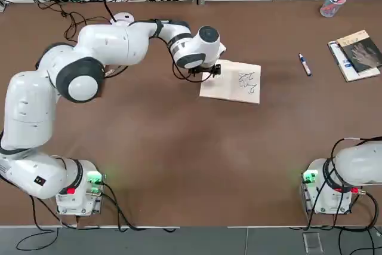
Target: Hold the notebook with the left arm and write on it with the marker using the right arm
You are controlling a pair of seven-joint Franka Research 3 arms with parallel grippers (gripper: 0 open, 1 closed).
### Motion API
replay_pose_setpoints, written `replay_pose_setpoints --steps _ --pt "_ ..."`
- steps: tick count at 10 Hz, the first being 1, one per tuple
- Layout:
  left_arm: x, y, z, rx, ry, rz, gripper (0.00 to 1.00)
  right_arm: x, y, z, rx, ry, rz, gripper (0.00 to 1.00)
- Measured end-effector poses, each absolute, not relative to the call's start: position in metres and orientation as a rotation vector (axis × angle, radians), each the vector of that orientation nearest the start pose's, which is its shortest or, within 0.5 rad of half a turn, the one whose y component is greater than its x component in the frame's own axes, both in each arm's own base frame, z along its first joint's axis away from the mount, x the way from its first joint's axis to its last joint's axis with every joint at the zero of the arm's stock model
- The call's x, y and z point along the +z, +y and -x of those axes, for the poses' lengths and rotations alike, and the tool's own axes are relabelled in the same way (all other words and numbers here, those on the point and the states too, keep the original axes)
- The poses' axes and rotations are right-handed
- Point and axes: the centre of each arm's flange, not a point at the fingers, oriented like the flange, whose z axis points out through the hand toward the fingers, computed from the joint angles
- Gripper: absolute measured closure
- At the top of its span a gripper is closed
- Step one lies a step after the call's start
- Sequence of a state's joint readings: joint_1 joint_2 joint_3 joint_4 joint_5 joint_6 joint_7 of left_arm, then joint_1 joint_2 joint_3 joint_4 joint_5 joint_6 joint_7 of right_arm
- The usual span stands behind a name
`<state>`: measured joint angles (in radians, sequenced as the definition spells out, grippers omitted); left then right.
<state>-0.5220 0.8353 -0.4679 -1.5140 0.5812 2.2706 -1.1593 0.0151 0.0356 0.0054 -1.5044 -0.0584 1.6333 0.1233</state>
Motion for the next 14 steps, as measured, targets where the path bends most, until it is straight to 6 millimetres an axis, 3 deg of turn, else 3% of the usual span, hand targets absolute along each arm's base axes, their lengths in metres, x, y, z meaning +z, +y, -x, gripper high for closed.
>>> replay_pose_setpoints --steps 5,14 --pt "0.191 -0.542 -0.462 -0.195 0.145 3.105 0.00 0.636 0.006 -0.574 -0.158 0.160 3.185 0.00" --pt "0.172 -0.542 -0.461 -0.186 0.166 3.115 0.00 0.633 0.007 -0.575 -0.149 0.158 3.186 0.00"
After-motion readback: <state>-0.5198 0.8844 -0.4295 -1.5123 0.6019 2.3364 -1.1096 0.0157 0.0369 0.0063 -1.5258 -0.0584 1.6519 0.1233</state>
